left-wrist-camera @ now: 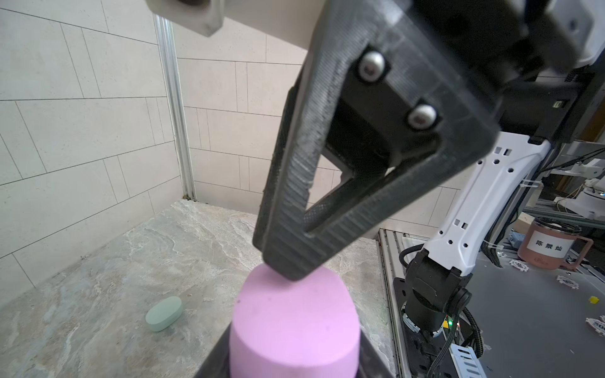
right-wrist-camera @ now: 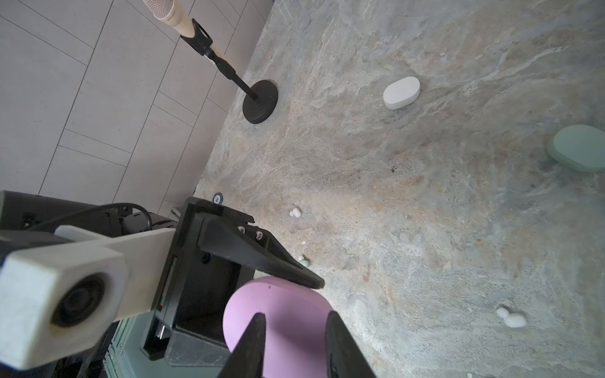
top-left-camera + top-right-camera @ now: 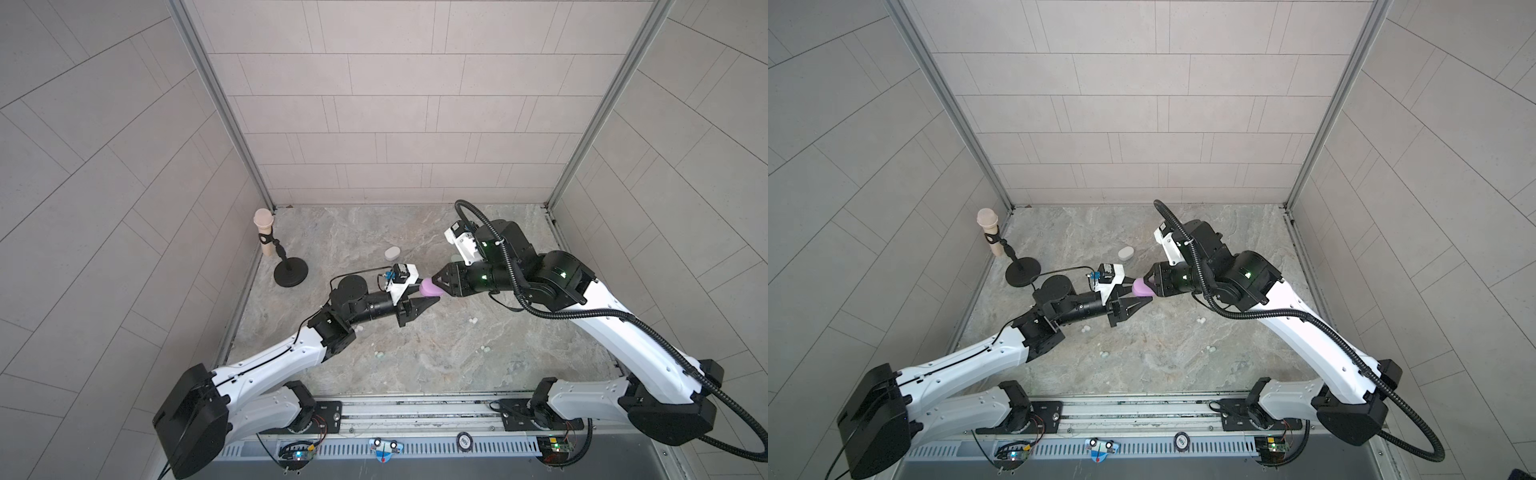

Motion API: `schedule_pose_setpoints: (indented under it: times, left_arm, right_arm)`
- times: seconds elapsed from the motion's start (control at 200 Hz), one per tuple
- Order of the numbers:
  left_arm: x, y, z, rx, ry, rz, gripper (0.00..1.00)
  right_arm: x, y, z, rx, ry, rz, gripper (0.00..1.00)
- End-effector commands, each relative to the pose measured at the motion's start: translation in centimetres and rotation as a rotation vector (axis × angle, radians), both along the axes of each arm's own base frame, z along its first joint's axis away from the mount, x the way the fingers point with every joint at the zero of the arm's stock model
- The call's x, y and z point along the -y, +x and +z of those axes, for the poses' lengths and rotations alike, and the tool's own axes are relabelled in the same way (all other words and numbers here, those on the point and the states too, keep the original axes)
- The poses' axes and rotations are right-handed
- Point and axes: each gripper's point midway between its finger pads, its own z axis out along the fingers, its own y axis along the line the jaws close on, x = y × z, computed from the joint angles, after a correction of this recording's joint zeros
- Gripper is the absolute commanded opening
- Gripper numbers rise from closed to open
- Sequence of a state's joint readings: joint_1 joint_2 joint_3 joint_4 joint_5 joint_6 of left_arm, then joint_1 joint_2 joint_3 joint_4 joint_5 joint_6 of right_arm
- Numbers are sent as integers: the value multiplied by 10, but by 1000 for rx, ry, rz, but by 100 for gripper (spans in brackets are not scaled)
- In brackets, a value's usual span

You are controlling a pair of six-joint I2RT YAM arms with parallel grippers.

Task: Insert wireless bluetooth earbuds into charging case
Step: Close the charging case, then place the charging case at the middle-right of the table.

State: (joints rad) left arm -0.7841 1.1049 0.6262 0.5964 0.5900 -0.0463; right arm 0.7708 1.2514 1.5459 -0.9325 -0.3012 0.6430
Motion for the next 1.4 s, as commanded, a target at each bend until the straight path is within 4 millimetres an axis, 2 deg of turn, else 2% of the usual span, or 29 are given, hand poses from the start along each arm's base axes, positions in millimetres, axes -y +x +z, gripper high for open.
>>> schedule_pose_setpoints:
  times: [0.0,0.205,0.345,0.526,0.626,0.731,1.096,1.392]
  left_arm:
    - [-1,-1,25,74,-62,0,21]
    - [-1,-1,25,75,-60,-2,21]
    - [-1,-2,24,71,-56,-5,21]
    - [-1,-4,17,60,-35,-8,21]
    - [-2,-5,13,53,-27,-10,21]
    - [-3,-6,12,52,-27,-12,21]
    - [-4,-7,14,57,-31,-10,21]
    - [-4,-6,11,52,-24,-6,22]
  right_arm:
    - [6,-12,-8,-28,-52,13,34]
    - [7,-19,-27,-67,-127,29,34]
    - [4,-17,-32,-72,-133,29,36]
    - [0,-10,-13,-32,-74,-3,63]
    - [-5,-7,-4,-16,-41,-2,69]
    - [-10,-4,-5,-24,-43,3,71]
    - [-27,6,-10,-38,-34,9,72]
    - [-26,6,-12,-45,-39,4,55]
